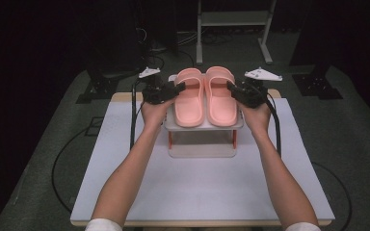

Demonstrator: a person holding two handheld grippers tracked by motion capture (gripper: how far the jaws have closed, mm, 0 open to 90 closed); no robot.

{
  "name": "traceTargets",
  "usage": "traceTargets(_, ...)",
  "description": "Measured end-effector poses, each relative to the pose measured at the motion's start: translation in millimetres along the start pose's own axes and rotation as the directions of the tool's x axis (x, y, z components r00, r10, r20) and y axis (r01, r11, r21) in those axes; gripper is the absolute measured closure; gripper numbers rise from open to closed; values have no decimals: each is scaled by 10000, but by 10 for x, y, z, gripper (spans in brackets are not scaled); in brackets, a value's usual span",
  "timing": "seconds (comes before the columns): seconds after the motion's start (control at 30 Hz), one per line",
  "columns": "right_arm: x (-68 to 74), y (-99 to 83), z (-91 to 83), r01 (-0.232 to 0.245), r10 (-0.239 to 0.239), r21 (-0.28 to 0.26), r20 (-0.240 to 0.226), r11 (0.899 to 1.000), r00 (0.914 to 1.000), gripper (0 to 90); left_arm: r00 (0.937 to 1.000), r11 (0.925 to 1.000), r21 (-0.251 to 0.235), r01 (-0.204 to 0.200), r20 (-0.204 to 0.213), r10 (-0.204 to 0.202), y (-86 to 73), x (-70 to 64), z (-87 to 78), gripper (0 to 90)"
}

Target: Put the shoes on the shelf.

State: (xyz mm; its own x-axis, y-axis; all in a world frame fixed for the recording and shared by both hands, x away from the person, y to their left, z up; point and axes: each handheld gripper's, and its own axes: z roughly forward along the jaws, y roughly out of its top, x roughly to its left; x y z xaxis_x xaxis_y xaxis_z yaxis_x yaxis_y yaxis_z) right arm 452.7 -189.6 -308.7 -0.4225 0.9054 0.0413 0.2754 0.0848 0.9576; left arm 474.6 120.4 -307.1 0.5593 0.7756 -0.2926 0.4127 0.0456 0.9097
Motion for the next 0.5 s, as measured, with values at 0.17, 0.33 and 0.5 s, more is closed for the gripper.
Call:
traceTargets(0.17, 24, 3, -2, -206, 206, 4, 74, 9998, 9998, 623, 10000, 10000, 64, -48, -8, 48, 5, 11, 0, 477)
traceTargets(0.33, 33, -4, 5, -283, 283, -28, 54, 9996, 9996, 614, 10000, 10000, 40, -4, -17, 4, 7, 7, 4, 473)
traceTargets(0.5, 31, -11, 3, -293, 293, -39, 27, 9996, 9996, 600, 10000, 10000, 40, -69, -20, 69, 7, -1, 7, 460)
